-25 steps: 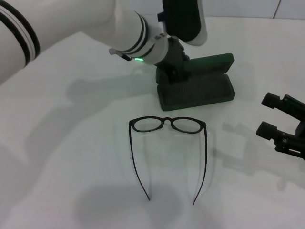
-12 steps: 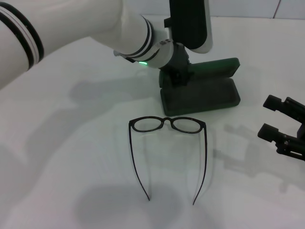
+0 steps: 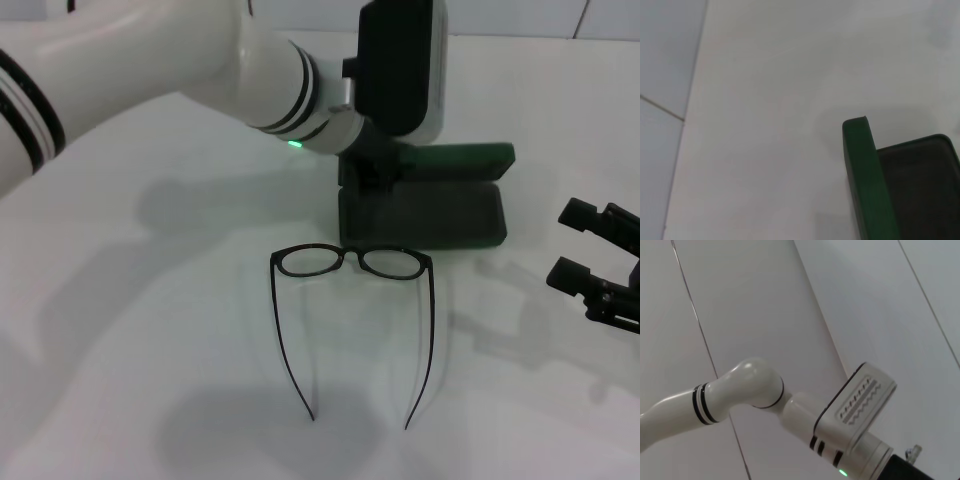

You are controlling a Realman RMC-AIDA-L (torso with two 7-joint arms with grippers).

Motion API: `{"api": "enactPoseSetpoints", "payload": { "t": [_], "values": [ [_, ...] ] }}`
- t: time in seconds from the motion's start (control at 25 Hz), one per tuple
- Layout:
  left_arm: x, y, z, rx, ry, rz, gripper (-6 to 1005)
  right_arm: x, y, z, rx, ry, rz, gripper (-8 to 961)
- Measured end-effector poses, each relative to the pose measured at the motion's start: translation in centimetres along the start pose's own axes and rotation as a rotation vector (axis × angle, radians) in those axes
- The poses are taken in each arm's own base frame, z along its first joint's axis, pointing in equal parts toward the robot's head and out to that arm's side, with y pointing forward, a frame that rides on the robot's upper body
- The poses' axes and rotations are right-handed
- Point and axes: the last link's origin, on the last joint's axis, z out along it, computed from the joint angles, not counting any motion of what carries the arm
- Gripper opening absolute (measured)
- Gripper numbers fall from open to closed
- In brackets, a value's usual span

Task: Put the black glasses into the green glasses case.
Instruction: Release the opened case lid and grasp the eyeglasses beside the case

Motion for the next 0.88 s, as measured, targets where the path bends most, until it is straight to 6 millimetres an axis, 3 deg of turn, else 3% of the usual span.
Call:
{"api": "enactPoseSetpoints", "payload": {
  "t": [0.68,0.88],
  "values": [
    [-0.01,0.71,0.3,-0.02,-0.035,0.065,88,-0.05,-0.05,0.06,-0.001,0.0,-0.002,850],
    [0.33,0.52,-0.05,-0.008,-0.023,0.059,233,-0.11,-0.09,0.08,-0.002,0.0,-0.003,849]
  ]
}}
